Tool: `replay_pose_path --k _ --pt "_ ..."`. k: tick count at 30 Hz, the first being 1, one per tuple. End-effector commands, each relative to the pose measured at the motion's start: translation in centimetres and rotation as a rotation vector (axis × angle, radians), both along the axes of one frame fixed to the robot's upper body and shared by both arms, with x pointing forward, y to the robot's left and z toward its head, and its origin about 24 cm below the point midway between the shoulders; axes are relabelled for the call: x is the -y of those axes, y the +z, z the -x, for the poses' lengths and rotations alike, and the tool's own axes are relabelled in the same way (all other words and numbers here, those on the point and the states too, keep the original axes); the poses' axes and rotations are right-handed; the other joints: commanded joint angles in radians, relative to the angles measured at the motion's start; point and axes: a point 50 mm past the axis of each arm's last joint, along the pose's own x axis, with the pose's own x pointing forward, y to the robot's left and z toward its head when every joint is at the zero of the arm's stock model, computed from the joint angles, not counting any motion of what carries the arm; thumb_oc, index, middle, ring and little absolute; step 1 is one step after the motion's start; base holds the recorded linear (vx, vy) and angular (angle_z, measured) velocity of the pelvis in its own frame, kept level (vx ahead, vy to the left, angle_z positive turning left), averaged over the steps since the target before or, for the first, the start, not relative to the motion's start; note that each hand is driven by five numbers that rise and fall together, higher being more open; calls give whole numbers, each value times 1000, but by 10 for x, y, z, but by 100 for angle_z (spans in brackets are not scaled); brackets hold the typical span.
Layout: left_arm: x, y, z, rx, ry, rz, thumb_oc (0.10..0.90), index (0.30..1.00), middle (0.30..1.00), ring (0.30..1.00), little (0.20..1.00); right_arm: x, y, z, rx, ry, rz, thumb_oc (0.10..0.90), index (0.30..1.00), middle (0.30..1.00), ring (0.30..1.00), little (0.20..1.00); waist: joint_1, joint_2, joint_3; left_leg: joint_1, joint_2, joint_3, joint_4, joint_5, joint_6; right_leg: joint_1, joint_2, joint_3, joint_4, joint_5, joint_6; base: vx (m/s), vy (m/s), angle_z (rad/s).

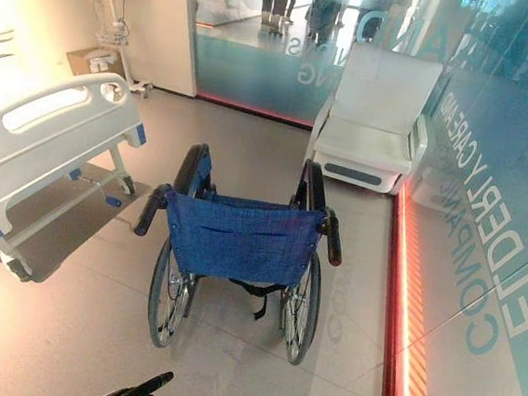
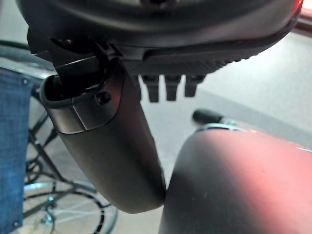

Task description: Push the wheelchair next to the bed

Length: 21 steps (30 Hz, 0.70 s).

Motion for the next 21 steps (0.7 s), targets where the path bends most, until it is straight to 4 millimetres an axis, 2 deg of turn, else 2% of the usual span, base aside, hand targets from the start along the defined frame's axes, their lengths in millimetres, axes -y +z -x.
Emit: replay_pose_path --k 1,7,9,12,13,15,16,17,18,19,20,21 --pt "13 2 -28 54 -34 -2 800 900 900 900 900 -1 2 -14 10 63 -3 800 900 900 900 900 -13 17 10 -16 -30 24 10 -24 -29 28 37 -36 -3 2 -19 0 0 0" --pt "8 4 -32 56 31 -40 800 900 900 900 900 3 2 -13 20 -20 2 800 900 900 900 900 -9 19 8 -14 -32 16 10 -24 -29 33 36 -44 -3 0 -17 0 0 0" --pt "2 5 -34 73 66 -53 800 900 900 900 900 12 5 -16 49 -202 4 800 900 900 900 900 -9 19 9 -11 -34 13 10 -24 -29 36 36 -45 -3 0 -16 0 0 0" --pt "-7 8 -35 94 126 -81 800 900 900 900 900 26 8 -19 80 -283 32 800 900 900 900 900 -13 20 11 -8 -33 15 10 -25 -29 39 38 -42 -3 -1 -16 0 0 0" --pt "-21 13 -41 126 169 -117 800 900 900 900 900 44 14 -23 111 -316 79 800 900 900 900 900 -14 21 13 -8 -32 17 10 -25 -29 39 38 -42 -3 -1 -15 0 0 0" --pt "-36 19 -48 156 208 -157 800 900 900 900 900 65 23 -30 154 -347 121 800 900 900 900 900 -12 21 14 -8 -31 16 10 -25 -30 39 38 -42 -3 -1 -13 0 0 0" --pt "-56 28 -55 185 244 -226 800 900 900 900 900 91 36 -37 197 -378 179 800 900 900 900 900 -10 20 15 -8 -29 15 10 -24 -31 39 37 -42 -3 0 -11 0 0 0" --pt "-59 30 -56 187 248 -230 800 900 900 900 900 94 38 -38 203 -378 186 800 900 900 900 900 -10 20 16 -8 -29 15 10 -24 -31 39 37 -42 -3 0 -11 0 0 0" --pt "-82 42 -62 227 294 -271 800 900 900 900 900 117 52 -46 251 -387 237 800 900 900 900 900 -10 20 15 -10 -28 16 10 -23 -33 37 37 -42 -3 3 -9 0 0 0" --pt "-89 47 -65 246 308 -285 800 900 900 900 900 124 57 -49 273 -392 252 800 900 900 900 900 -10 20 16 -10 -28 16 10 -22 -34 37 36 -43 -3 3 -8 0 0 0" --pt "-117 68 -78 321 342 -347 800 900 900 900 900 149 78 -59 341 -408 312 800 900 900 900 900 -10 18 17 -11 -28 17 10 -22 -36 35 35 -44 -3 5 -6 0 0 0" --pt "-127 77 -83 347 350 -364 800 900 900 900 900 159 88 -63 368 -407 338 800 900 900 900 900 -10 18 16 -13 -28 17 10 -21 -36 33 35 -44 -3 6 -5 -33 14 1"
